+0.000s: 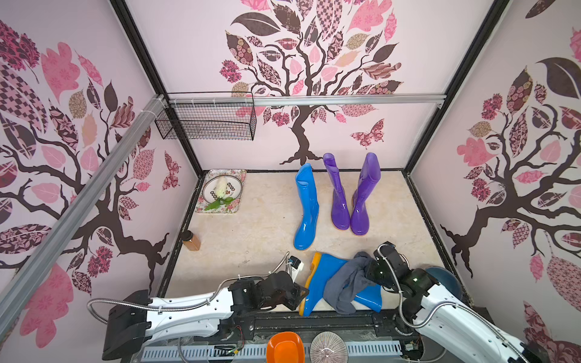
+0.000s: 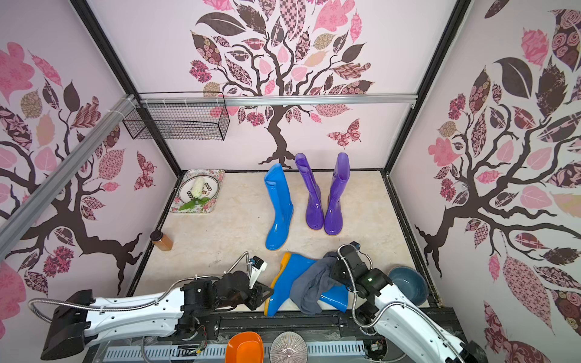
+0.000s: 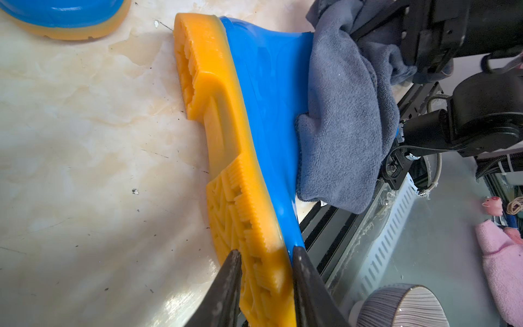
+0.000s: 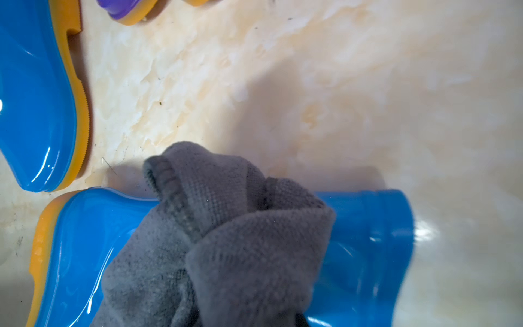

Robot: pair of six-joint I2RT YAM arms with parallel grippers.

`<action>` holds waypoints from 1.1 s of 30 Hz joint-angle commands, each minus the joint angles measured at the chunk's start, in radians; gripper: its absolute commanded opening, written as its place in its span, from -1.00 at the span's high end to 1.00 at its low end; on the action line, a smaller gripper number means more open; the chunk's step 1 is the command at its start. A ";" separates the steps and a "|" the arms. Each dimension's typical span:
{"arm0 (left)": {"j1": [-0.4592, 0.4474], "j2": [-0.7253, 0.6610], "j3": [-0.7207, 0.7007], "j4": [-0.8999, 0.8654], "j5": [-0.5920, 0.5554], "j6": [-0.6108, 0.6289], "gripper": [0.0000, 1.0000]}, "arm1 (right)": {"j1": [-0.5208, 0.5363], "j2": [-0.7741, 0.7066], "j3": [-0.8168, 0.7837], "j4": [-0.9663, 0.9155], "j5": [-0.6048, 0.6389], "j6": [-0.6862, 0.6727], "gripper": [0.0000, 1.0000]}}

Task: Wipe the rubber boots with a cloth
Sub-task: Wipe the dirt off the rubber boot.

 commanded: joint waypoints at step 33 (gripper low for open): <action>0.108 0.051 0.007 0.031 -0.005 0.000 0.30 | 0.094 0.034 -0.006 -0.001 0.178 0.201 1.00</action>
